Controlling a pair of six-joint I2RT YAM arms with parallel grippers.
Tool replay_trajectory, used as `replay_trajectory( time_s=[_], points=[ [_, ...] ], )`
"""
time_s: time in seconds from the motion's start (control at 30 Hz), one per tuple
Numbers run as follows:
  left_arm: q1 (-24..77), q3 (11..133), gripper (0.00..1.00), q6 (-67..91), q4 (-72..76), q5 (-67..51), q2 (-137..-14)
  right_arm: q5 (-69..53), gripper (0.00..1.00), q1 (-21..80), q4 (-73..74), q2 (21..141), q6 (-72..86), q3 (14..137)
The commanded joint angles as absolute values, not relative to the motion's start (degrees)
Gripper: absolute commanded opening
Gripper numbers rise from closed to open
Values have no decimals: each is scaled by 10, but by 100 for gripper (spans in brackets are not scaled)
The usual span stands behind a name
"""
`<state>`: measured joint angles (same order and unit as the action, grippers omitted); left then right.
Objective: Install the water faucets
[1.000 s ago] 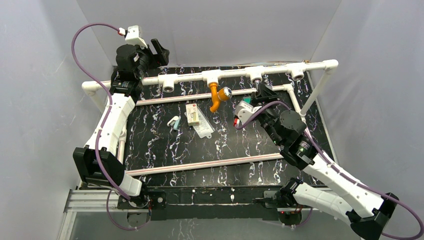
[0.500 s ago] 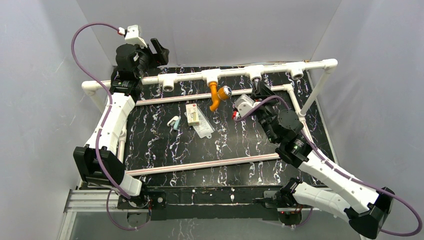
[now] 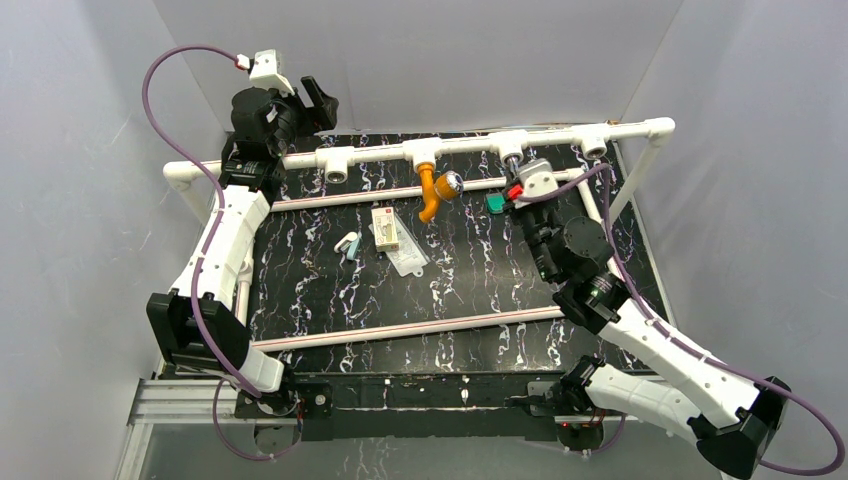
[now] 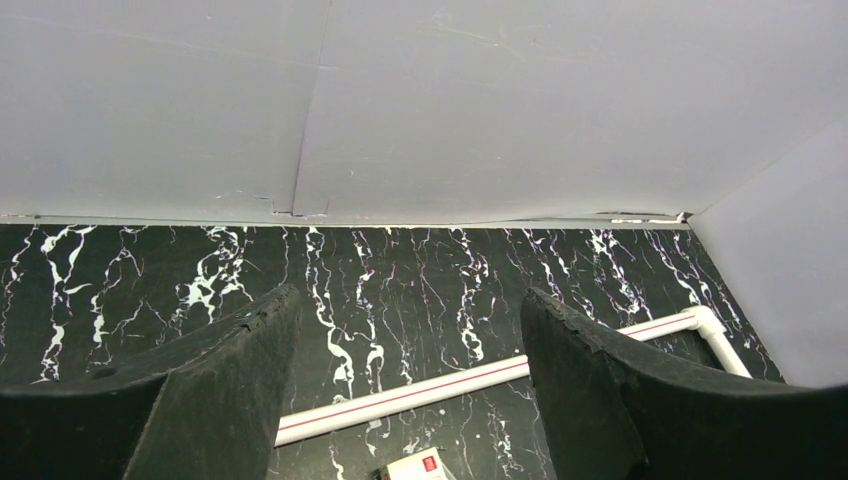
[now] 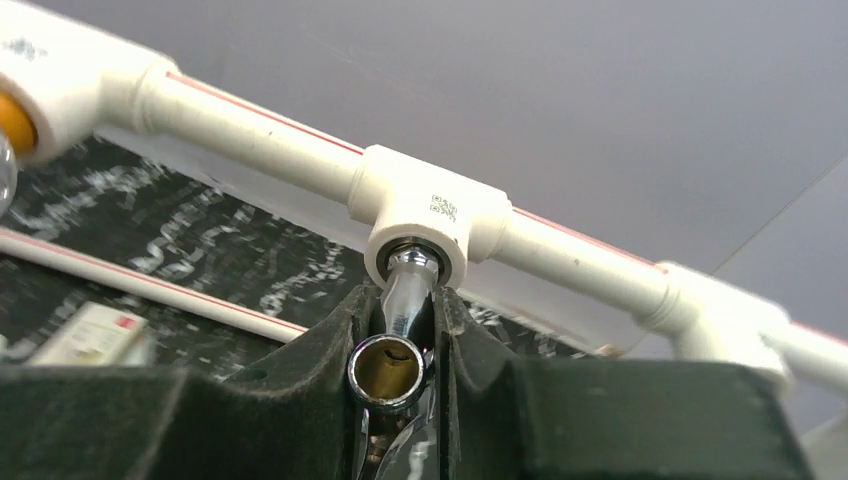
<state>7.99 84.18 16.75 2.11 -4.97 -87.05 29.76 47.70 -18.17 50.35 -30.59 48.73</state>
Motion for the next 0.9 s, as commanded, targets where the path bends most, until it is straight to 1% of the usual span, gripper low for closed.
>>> replay_trajectory(
  time_s=[0.0,0.23,0.6,0.87],
  points=[
    [70,769,78,169,-137,-53,-942,281,1,481,-182,515,-34,518],
    [69,769,78,169,-137,-53,-942,320,1,481,-178,507,255,527],
    [69,768,78,170,-137,-54,-943,374,1,480,-194,485,701,460],
    [69,769,78,169,-137,-54,-940,374,1,481,-236,504,869,440]
  ],
)
